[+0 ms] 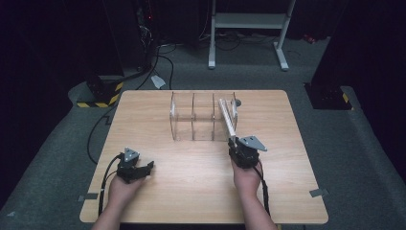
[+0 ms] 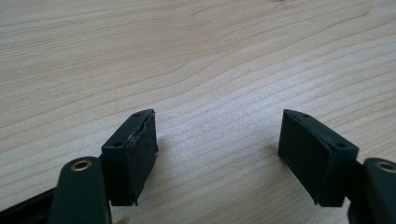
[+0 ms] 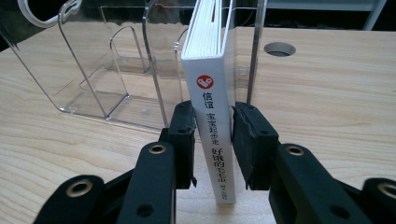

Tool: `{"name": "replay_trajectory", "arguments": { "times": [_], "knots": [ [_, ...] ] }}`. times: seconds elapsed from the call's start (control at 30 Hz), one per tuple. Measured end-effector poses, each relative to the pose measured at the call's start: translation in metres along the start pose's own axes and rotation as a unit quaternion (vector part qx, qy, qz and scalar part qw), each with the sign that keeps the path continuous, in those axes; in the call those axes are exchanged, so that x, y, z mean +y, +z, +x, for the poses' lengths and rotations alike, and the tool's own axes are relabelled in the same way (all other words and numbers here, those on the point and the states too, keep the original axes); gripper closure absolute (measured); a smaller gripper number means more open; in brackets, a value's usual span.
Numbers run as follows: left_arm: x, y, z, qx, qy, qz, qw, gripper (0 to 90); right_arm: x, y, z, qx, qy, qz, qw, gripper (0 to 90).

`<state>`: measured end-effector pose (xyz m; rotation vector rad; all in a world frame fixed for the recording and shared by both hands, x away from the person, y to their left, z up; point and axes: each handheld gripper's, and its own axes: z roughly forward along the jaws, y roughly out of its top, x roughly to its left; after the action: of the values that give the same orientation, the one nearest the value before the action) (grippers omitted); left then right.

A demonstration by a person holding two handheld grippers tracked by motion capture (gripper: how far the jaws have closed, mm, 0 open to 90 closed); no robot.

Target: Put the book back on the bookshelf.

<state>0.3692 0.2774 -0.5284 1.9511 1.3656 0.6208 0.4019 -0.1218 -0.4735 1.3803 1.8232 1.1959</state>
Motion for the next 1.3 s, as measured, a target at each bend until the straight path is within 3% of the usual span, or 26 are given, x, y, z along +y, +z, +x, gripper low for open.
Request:
{"name": "replay_trajectory", "arguments": {
  "times": [0.3,0.7,1.3],
  "knots": [
    [0.0,0.0,0.0,0.0,0.0,-0.001,1.0,28.1,-0.004,0.002,0.005,-0.006,0.026,-0.002,0.9996,69.6],
    [0.0,0.0,0.0,0.0,0.0,0.0,1.0,28.0,-0.006,-0.004,0.006,0.0,0.012,-0.005,0.9999,68.4],
    [0.0,0.0,0.0,0.0,0.0,0.0,1.0,28.1,0.0,-0.007,0.0,0.009,0.021,-0.008,0.9997,72.5]
  ]
}}
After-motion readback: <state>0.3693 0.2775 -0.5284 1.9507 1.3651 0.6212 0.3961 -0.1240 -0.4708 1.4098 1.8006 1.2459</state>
